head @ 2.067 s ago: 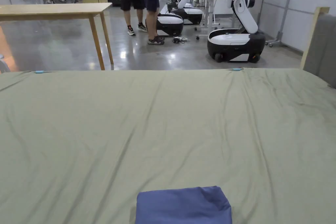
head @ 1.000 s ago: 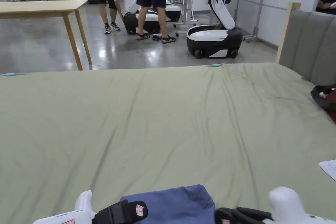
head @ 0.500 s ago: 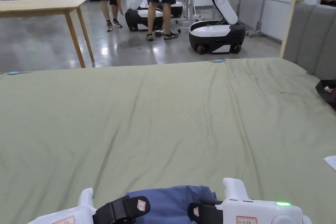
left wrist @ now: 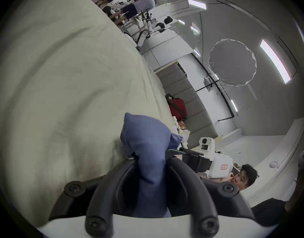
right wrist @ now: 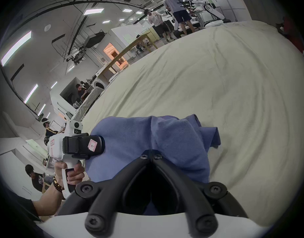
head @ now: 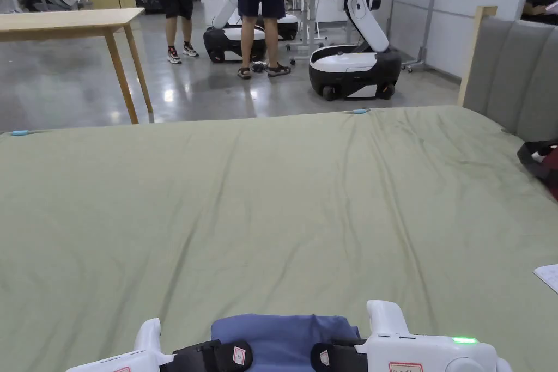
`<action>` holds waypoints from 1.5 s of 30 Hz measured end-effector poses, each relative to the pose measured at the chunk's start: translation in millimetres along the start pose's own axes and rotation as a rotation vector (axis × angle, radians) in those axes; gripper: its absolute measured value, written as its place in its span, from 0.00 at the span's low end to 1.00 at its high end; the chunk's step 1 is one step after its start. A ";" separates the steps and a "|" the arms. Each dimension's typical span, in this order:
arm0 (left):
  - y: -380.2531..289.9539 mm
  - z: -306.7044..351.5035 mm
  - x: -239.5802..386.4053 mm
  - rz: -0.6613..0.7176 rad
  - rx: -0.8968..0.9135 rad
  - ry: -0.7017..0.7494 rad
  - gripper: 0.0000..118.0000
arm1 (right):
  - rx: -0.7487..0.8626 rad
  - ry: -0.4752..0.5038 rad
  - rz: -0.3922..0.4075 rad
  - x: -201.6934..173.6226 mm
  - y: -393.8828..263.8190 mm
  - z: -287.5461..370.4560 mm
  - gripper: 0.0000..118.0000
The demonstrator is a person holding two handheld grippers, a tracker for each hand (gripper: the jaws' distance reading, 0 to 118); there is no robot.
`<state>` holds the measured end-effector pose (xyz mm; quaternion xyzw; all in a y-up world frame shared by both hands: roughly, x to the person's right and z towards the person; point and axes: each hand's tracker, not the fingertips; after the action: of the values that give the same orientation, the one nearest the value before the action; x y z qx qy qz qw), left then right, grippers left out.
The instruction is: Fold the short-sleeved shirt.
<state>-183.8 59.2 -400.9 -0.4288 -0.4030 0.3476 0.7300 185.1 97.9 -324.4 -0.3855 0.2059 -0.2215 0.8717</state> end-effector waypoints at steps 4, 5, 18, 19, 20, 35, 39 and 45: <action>13.0 32.9 -8.2 -0.012 0.016 0.009 0.18 | -0.013 0.048 -0.001 -20.0 2.5 -21.4 0.00; 17.3 47.7 -13.7 -0.015 0.027 0.010 0.18 | -0.019 0.062 0.006 -29.4 2.7 -31.7 0.00; 79.0 272.4 -106.8 -0.059 0.148 0.136 0.18 | -0.033 0.315 0.197 -210.9 -3.6 -187.6 0.00; 78.2 282.8 -101.3 -0.058 0.144 0.139 0.18 | -0.021 0.356 0.200 -222.2 -3.5 -187.7 0.00; 81.2 295.8 -106.5 -0.058 0.153 0.149 0.18 | -0.015 0.392 0.200 -231.1 -2.8 -186.0 0.00; 112.6 383.2 -153.3 -0.022 0.125 0.317 0.18 | 0.041 0.355 0.287 -233.1 14.1 -135.8 0.00; 114.2 378.7 -148.8 -0.003 0.132 0.349 0.34 | 0.041 0.349 0.287 -229.9 13.0 -133.4 0.00; 105.3 391.2 -95.9 -0.061 0.240 0.401 1.00 | 0.056 0.361 0.291 -223.3 13.4 -106.3 0.00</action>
<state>-589.2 153.8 -403.9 -0.3871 -0.2187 0.2785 0.8513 -50.7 165.9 -358.3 -0.2818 0.4055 -0.1646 0.8539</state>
